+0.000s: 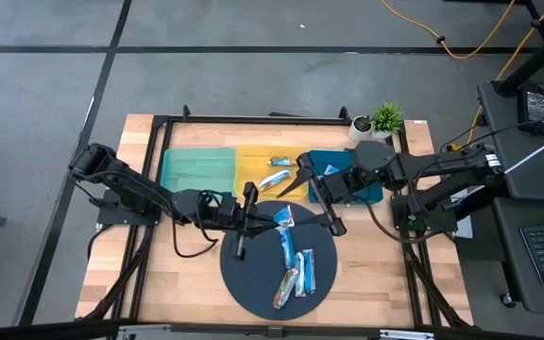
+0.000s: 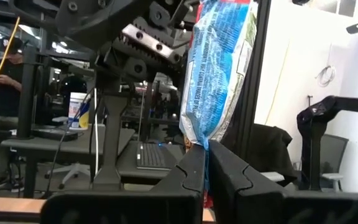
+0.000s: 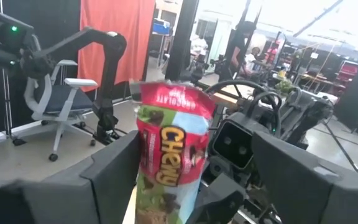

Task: Pick and place Granola Bars by type
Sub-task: Put the red granola bar into the blue bin

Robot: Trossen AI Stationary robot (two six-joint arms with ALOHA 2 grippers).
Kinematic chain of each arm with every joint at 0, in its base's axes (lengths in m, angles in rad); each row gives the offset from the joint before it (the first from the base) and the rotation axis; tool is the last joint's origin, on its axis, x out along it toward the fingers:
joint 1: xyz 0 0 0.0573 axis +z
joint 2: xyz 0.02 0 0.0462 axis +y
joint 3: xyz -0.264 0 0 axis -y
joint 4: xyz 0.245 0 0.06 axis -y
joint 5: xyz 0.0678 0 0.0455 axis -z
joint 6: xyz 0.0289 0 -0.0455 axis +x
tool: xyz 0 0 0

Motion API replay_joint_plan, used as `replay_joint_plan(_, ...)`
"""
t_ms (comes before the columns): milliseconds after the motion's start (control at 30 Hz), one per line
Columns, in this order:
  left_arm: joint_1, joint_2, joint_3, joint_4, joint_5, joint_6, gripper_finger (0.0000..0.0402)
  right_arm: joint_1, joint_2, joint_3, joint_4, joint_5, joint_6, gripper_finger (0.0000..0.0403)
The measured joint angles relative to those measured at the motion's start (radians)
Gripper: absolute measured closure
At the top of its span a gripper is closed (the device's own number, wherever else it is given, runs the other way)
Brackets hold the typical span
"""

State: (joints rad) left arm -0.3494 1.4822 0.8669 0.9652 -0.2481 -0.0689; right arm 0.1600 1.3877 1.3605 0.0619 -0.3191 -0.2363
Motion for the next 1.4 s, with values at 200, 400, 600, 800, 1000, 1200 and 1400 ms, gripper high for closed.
replay_joint_plan(200,0.000,0.000,0.000,-0.006,0.003,0.001,0.0400,0.000,0.007,0.000,-0.007,0.000,0.000,0.0148)
replay_joint_plan(400,0.000,0.000,0.000,-0.017,0.004,0.000,0.0400,0.000,0.007,0.000,-0.009,-0.001,-0.004,0.0245)
replay_joint_plan(600,0.000,0.000,0.001,-0.026,-0.046,0.000,0.0400,0.000,0.008,0.000,-0.017,0.000,-0.006,0.0342)
replay_joint_plan(800,0.000,0.000,0.002,-0.027,-0.049,-0.027,0.0400,0.000,0.008,0.000,-0.019,0.000,-0.008,0.0395)
replay_joint_plan(1000,-0.008,-0.009,0.002,-0.039,-0.042,-0.095,0.0383,-0.009,-0.006,0.000,-0.044,0.001,-0.011,0.0382)
replay_joint_plan(1200,-0.057,-0.053,0.002,-0.089,-0.082,-0.104,0.0352,-0.046,-0.065,0.000,-0.134,0.010,-0.012,0.0395)
replay_joint_plan(1400,-0.101,-0.074,0.002,-0.121,-0.156,-0.092,0.0344,-0.074,-0.149,0.001,-0.286,0.064,-0.034,0.0389)
